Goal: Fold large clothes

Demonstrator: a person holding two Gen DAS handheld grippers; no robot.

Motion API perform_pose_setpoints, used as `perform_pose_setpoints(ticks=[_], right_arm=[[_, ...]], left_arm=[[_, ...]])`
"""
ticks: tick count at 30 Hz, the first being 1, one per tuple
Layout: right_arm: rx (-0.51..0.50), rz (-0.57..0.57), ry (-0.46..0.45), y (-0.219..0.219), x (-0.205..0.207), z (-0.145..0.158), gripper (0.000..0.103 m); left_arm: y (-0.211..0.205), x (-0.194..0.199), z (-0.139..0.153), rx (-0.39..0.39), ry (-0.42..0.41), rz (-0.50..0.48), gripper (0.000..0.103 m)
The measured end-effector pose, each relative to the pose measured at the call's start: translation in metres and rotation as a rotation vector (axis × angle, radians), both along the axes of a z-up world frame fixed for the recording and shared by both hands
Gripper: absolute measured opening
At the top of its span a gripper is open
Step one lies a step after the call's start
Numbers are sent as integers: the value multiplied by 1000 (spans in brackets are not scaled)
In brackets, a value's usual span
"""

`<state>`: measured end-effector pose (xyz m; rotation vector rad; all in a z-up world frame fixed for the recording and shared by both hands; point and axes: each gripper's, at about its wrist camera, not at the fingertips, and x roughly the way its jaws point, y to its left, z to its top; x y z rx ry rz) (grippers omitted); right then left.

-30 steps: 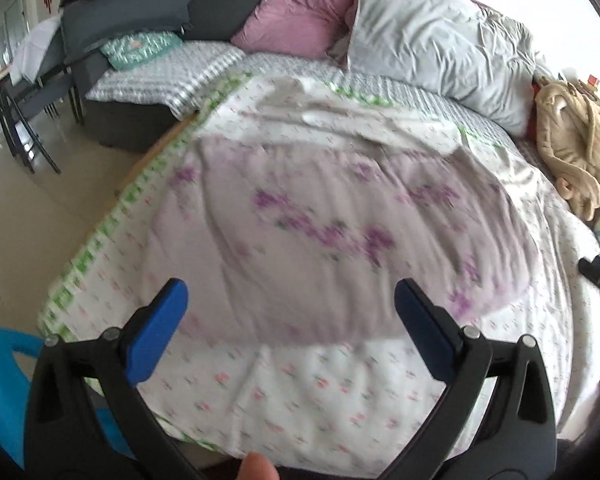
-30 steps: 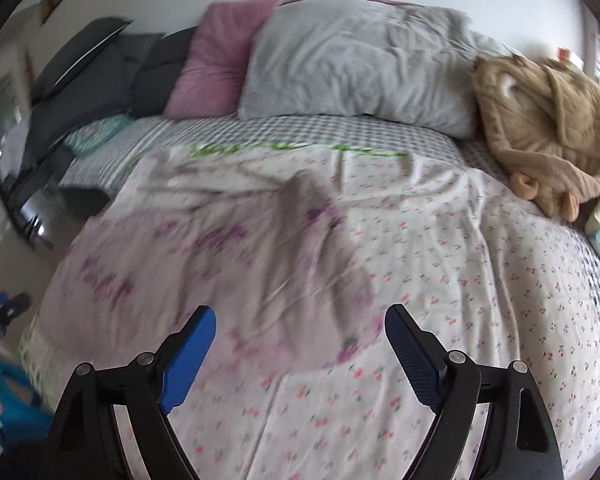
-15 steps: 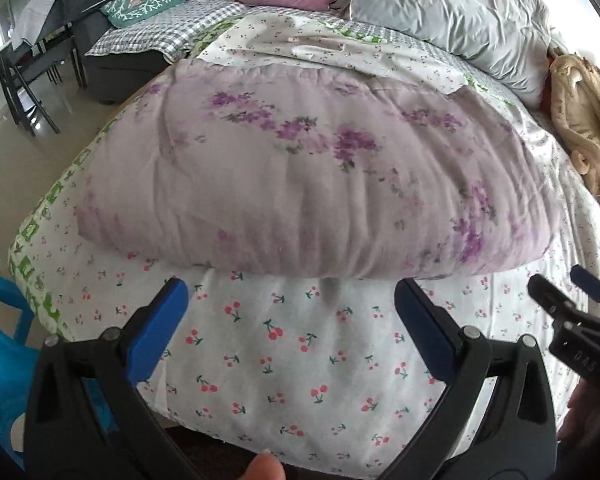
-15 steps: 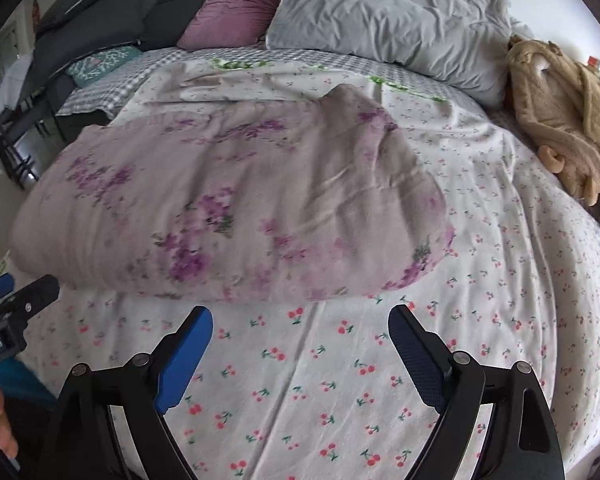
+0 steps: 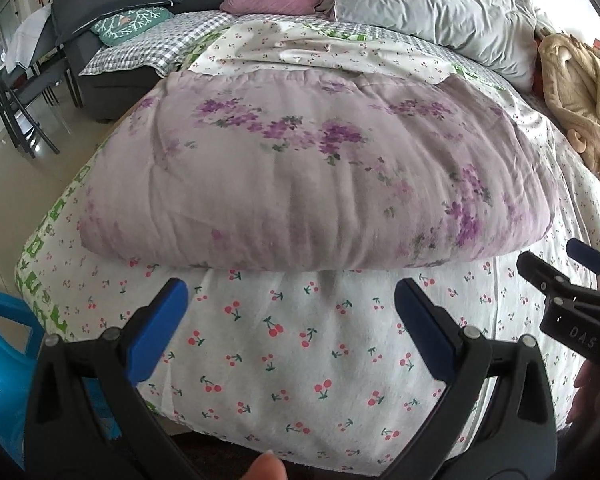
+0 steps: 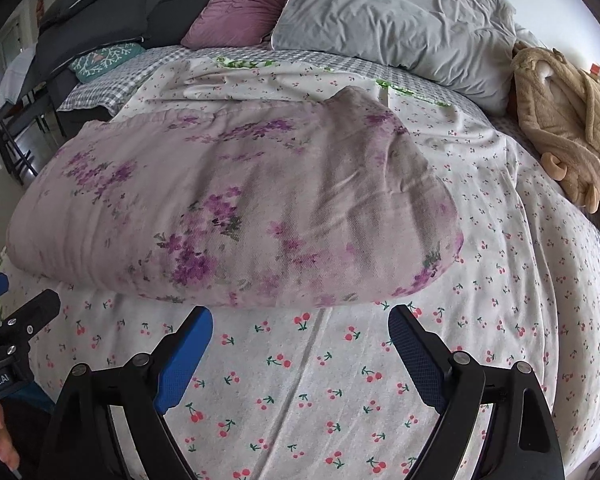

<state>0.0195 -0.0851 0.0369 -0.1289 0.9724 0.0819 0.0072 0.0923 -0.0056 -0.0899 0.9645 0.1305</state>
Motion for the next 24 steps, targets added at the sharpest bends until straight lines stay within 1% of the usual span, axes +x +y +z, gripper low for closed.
perform_pose_setpoints(ticks=[12,24], right_arm=[[16,8,34,3,1,-7,91],[20,8,42,4,1,-9,91]], left_arm=[[1,2,-4,-12,21,-2,102],[1,2,-7,-17,28,-1,102]])
